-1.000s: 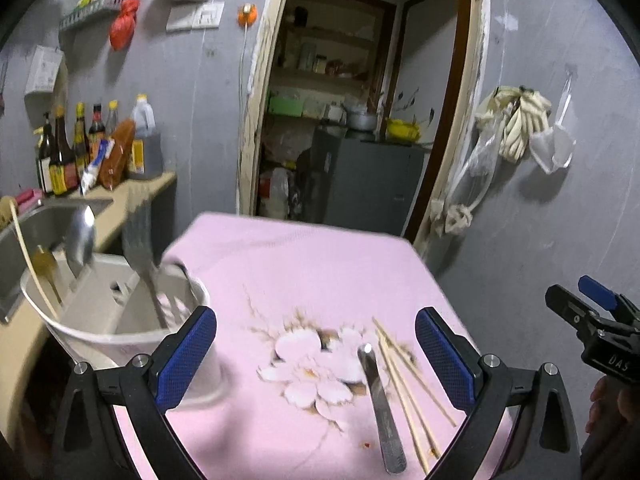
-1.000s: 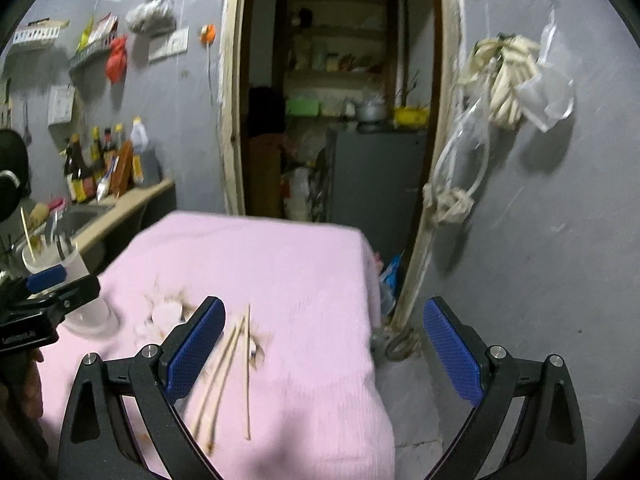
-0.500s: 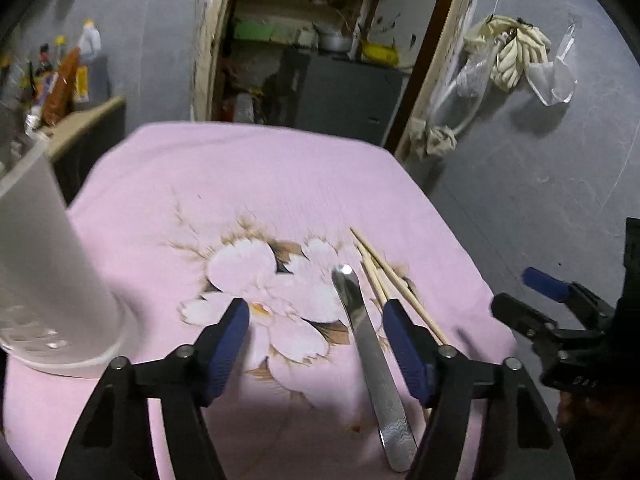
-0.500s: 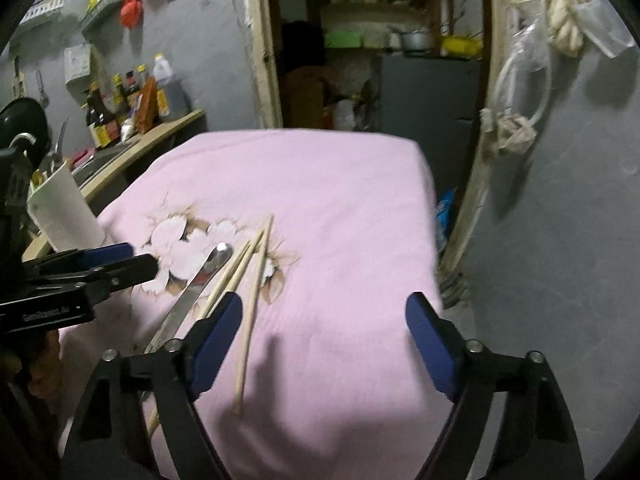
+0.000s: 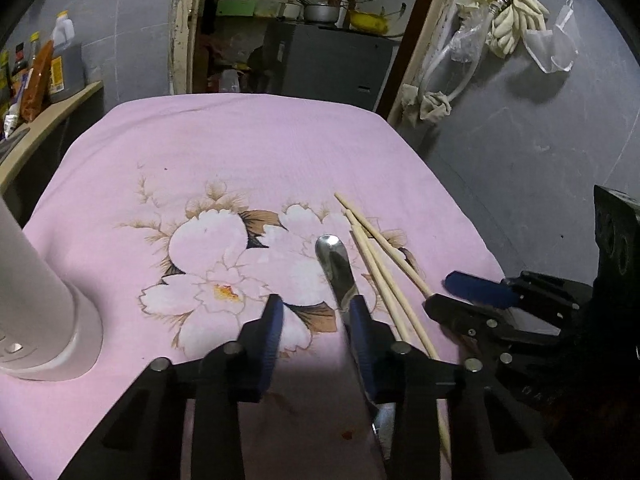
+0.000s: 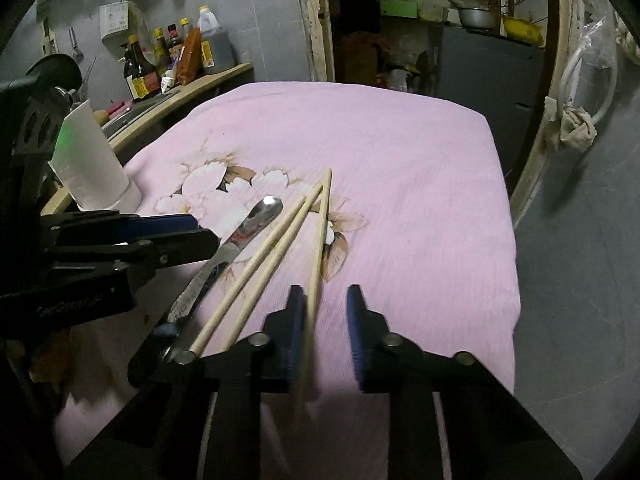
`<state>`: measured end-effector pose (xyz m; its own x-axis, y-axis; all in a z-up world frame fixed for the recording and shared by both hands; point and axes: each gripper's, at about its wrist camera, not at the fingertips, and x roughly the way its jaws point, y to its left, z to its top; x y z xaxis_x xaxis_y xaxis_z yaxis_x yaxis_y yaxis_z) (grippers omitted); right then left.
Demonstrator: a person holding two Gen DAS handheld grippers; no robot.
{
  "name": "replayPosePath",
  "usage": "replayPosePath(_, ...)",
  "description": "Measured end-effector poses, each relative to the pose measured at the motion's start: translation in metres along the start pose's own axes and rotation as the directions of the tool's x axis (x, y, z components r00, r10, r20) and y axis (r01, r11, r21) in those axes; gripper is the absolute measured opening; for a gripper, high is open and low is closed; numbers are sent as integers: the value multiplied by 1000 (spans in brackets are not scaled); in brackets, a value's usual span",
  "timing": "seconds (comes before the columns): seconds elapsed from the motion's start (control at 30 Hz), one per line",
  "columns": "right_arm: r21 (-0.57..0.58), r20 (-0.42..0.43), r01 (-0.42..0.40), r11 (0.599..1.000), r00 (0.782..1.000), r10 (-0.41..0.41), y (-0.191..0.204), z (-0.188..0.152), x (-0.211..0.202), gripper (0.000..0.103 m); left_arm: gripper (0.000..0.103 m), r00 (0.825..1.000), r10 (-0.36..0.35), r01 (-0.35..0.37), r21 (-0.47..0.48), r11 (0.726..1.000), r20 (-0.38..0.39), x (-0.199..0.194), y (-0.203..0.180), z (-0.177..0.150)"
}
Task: Organize utensils
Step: 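Close the left tool on the silver knife while the right tool grasps a chopstick, then lift knife and chopstick over the white holder and open both tools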
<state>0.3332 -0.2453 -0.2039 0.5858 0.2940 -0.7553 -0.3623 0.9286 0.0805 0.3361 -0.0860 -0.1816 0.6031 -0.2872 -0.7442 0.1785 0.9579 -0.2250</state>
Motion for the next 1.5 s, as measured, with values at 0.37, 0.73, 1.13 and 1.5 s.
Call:
replayPosePath(0.37, 111, -21, 71, 991, 997, -69, -41, -13, -12, 7, 25, 996, 41, -35, 70, 997, -78, 26, -24, 12)
replayPosePath(0.73, 43, -81, 61, 997, 995, -58, -37, 16, 16, 8, 21, 990, 92, -77, 141, 987, -103, 31, -32, 23)
replayPosePath(1.13, -20, -179, 161, 987, 970, -162, -15, 50, 37, 7, 17, 990, 87, -67, 170, 983, -113, 32, -26, 22)
replayPosePath(1.5, 209, 26, 36, 977, 999, -43, -19, 52, -30, 4, 15, 997, 36, -34, 26, 999, -74, 5, -6, 26)
